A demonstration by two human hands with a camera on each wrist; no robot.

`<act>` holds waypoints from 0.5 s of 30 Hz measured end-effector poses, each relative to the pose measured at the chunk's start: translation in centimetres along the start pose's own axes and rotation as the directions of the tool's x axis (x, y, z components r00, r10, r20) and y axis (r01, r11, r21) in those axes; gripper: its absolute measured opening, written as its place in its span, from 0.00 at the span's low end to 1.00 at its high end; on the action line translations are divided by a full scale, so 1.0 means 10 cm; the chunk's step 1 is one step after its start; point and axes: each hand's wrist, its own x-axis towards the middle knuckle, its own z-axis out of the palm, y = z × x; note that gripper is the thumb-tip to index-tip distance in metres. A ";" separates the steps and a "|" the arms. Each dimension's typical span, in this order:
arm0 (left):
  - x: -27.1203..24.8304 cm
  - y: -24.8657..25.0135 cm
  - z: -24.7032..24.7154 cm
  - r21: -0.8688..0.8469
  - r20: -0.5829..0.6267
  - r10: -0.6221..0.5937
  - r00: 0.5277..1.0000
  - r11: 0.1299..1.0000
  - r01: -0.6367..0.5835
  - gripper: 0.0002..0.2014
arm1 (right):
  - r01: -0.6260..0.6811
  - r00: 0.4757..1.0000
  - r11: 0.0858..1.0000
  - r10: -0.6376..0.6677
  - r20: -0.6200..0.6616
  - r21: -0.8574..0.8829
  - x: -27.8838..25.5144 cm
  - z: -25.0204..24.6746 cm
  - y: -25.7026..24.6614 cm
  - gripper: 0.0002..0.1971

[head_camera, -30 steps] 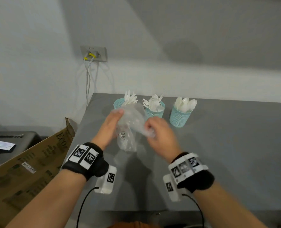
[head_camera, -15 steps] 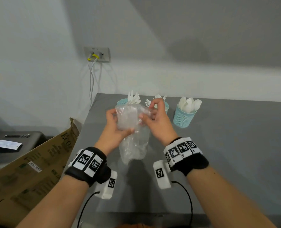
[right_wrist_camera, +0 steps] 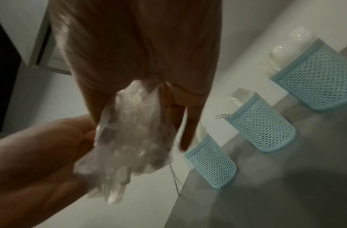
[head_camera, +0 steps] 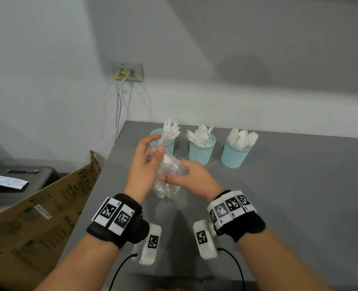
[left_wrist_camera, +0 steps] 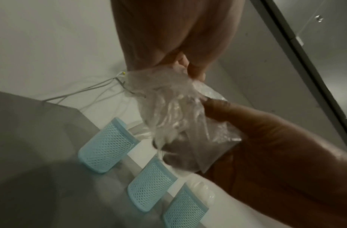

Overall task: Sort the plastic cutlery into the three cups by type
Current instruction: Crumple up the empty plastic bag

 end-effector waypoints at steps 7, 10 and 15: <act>-0.19 -0.05 -0.02 -0.098 0.217 -0.266 0.939 0.951 0.292 0.32 | 0.058 0.953 0.968 0.019 -0.301 0.245 0.02 -0.05 0.08 0.17; -0.22 -0.14 -0.02 -0.025 0.086 -0.209 0.974 0.977 0.211 0.21 | 0.000 0.978 0.931 0.076 -0.195 0.365 -0.05 -0.10 0.09 0.17; -0.39 -0.19 -0.02 0.171 0.234 -0.188 0.954 0.974 0.150 0.23 | -0.084 0.985 0.958 0.121 -0.122 0.275 -0.23 -0.21 0.28 0.35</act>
